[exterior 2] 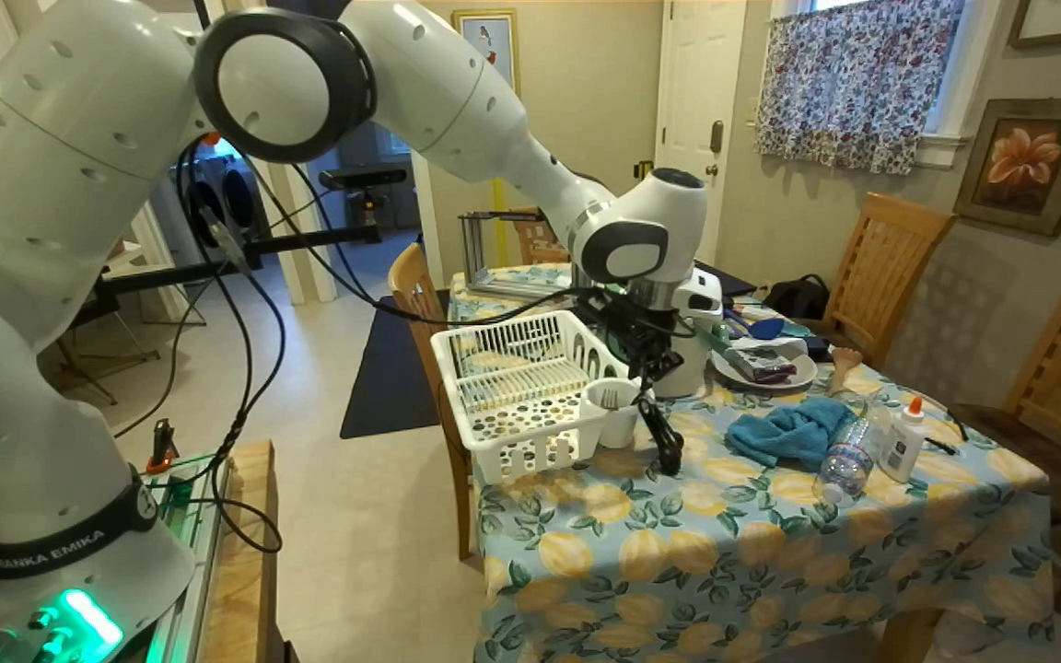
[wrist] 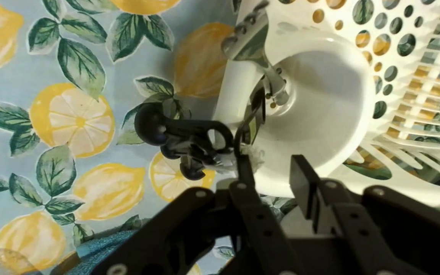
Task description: Put the pile of black spoons into the drying rack
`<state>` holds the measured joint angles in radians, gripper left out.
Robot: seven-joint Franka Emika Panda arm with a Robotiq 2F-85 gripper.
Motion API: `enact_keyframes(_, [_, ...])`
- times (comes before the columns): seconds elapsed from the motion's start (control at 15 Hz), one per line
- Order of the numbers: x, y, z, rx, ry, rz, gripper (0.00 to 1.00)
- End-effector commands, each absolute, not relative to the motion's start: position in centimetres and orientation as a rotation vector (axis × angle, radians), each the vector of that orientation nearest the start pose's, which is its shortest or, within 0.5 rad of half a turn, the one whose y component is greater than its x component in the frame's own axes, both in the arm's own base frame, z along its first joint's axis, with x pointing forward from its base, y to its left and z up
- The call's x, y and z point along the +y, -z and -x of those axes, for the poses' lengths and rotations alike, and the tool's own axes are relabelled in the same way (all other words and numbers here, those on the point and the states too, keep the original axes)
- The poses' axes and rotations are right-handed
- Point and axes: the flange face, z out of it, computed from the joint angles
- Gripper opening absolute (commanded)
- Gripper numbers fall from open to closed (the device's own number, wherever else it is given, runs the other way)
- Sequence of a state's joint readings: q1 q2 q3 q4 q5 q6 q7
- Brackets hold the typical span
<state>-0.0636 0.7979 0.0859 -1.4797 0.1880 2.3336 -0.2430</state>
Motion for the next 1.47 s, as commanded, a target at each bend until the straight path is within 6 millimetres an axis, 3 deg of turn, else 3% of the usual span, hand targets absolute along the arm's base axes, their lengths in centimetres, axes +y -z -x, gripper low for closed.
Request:
enact_keyframes(0.0, [0.5,-20.7,-73.1,-0.171,0.096,2.957,0.46])
enact_keyframes(0.07, [0.5,-20.8,-73.1,-0.172,0.1,2.957,0.64])
enact_keyframes(0.4, [0.6,-22.5,-73.0,-0.206,0.155,2.96,0.98])
enact_keyframes(1.2, [1.0,-26.2,-70.2,-0.344,0.206,3.066,1.0])
enact_keyframes(1.27, [0.9,-25.3,-71.8,-0.32,0.187,3.044,1.0])
enact_keyframes(1.4, [1.0,-25.8,-71.3,-0.324,0.195,3.047,1.0])
